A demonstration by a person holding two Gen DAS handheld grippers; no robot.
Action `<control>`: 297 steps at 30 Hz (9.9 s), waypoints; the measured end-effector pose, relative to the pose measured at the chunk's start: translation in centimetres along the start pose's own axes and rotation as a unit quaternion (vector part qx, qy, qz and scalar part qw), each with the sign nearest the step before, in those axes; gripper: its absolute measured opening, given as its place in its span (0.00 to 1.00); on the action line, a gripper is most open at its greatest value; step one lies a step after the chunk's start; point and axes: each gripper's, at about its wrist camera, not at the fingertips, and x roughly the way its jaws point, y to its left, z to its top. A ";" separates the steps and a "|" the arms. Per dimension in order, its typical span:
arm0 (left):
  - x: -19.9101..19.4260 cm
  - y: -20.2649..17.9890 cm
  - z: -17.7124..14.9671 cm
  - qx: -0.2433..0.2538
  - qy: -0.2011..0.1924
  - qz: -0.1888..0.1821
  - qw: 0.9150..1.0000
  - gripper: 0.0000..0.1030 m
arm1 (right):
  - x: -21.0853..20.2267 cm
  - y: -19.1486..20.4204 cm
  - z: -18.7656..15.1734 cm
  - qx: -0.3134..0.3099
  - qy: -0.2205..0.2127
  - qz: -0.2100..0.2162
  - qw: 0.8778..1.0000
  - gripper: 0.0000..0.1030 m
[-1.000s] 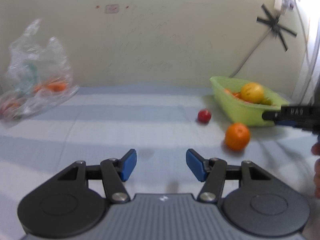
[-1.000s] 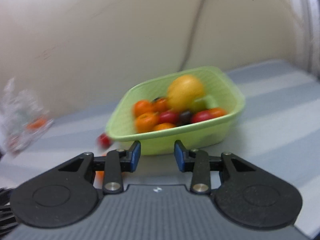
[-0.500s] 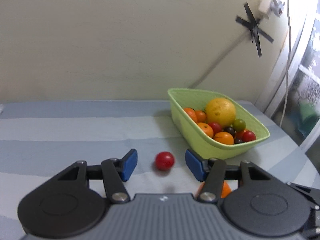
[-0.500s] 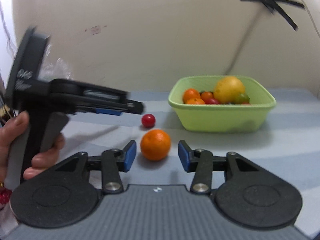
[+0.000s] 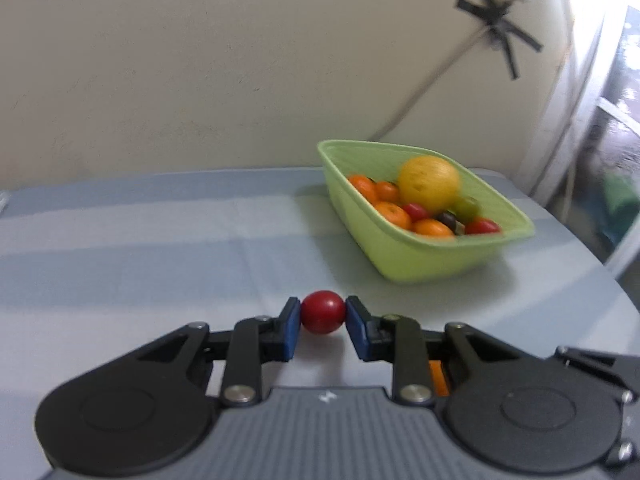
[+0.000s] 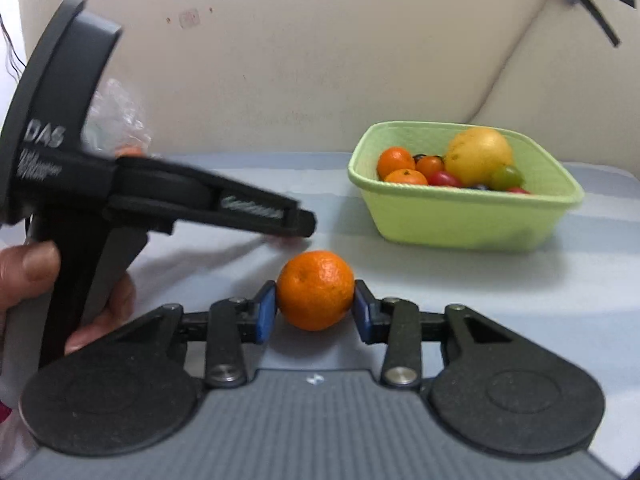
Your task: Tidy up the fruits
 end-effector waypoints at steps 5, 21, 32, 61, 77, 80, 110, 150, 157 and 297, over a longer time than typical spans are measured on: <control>-7.1 -3.3 -6.0 0.005 -0.020 -0.030 0.999 0.24 | -7.1 0.0 -4.7 0.002 -0.021 -0.004 1.000 0.41; -12.9 -10.5 -15.8 0.044 -0.018 0.013 0.999 0.30 | -14.5 0.7 -12.7 -0.010 -0.038 -0.025 0.999 0.47; -13.7 -12.0 -16.5 0.055 -0.037 0.061 0.996 0.45 | -16.4 0.5 -14.0 -0.015 -0.068 -0.041 0.997 0.54; -13.8 -10.5 -17.8 0.037 -0.046 0.015 0.998 0.25 | -15.0 1.9 -14.3 -0.064 -0.080 -0.047 0.994 0.43; -6.2 -8.7 1.9 0.045 -0.133 -0.052 0.989 0.25 | -8.2 -5.3 2.2 -0.047 -0.138 -0.035 0.989 0.41; -1.8 -7.5 4.9 0.031 -0.116 -0.039 0.992 0.25 | -4.0 -7.3 4.9 -0.041 -0.126 -0.032 0.991 0.41; -12.0 -12.5 -4.9 0.053 -0.107 0.132 0.984 1.00 | -13.3 -2.8 -6.7 0.137 -0.108 -0.062 0.983 0.66; -15.3 -14.3 -11.3 0.051 -0.098 0.266 0.958 1.00 | -15.9 -2.3 -10.2 0.196 -0.094 -0.050 0.975 0.74; -15.4 -13.9 -11.4 0.044 -0.092 0.258 0.961 1.00 | -15.9 -2.2 -10.3 0.198 -0.090 -0.046 0.975 0.74; -18.7 -10.5 -10.9 -0.019 -0.126 0.258 0.958 1.00 | -13.5 0.8 -5.7 0.071 -0.042 -0.034 0.996 0.79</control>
